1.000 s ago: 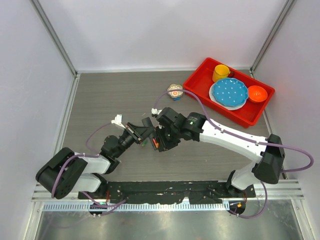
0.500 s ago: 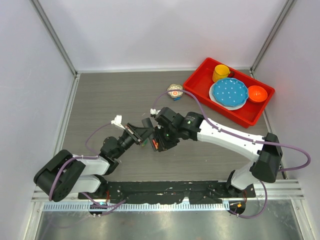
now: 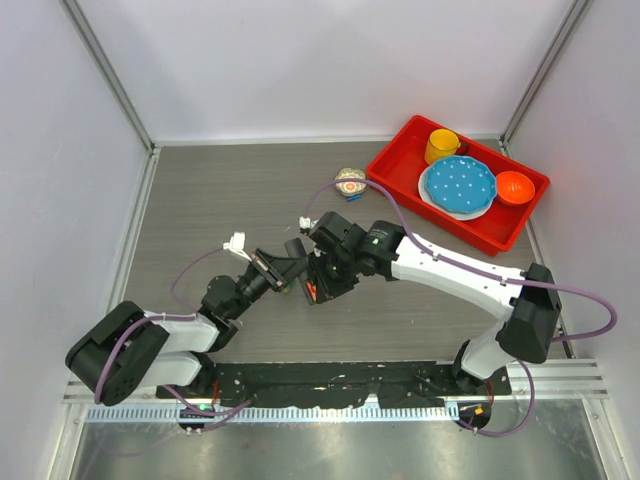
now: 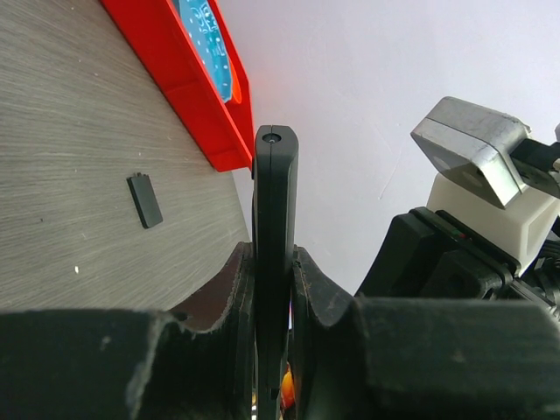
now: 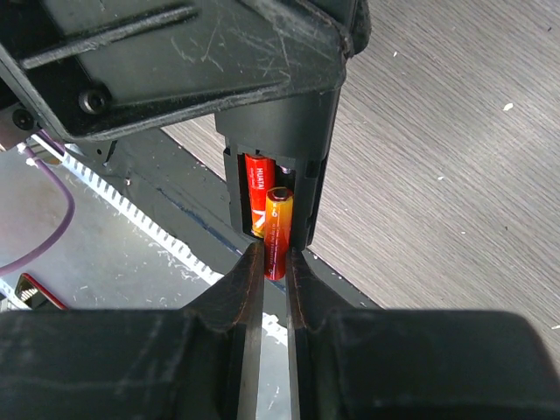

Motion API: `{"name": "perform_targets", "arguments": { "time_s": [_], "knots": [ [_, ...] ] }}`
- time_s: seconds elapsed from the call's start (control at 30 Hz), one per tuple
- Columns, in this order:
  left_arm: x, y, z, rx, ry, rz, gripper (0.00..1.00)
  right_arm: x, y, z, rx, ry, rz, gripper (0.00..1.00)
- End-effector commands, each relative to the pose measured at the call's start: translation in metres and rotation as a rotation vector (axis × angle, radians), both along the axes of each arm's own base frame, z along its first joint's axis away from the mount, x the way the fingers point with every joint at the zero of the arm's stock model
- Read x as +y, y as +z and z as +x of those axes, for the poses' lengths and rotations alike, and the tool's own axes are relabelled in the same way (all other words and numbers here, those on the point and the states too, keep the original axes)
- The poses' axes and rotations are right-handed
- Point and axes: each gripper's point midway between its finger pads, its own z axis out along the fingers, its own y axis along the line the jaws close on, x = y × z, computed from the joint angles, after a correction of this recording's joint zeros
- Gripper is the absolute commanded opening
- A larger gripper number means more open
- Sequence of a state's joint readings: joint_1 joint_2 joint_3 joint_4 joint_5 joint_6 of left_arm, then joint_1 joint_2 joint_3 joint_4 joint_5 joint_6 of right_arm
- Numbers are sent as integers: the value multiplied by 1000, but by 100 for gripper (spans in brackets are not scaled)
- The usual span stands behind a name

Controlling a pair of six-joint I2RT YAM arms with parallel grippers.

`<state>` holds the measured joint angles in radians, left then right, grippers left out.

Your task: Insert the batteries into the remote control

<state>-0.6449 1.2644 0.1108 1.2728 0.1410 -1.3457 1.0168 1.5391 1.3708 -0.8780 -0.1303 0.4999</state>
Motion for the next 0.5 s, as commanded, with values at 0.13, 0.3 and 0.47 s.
{"name": "perform_targets", "arguments": {
  "time_s": [0.13,0.3,0.47],
  "knots": [
    [6,66,-18,-218,-19,-163,1,2,5,10,-7,1,5,1],
    [6,66,-21,-220,-28,-164,0,-2,4,13,-6,-3,-6,1],
    [5,66,-24,-219,-39,-164,0,-5,2,16,-7,-4,-16,1]
  ]
}}
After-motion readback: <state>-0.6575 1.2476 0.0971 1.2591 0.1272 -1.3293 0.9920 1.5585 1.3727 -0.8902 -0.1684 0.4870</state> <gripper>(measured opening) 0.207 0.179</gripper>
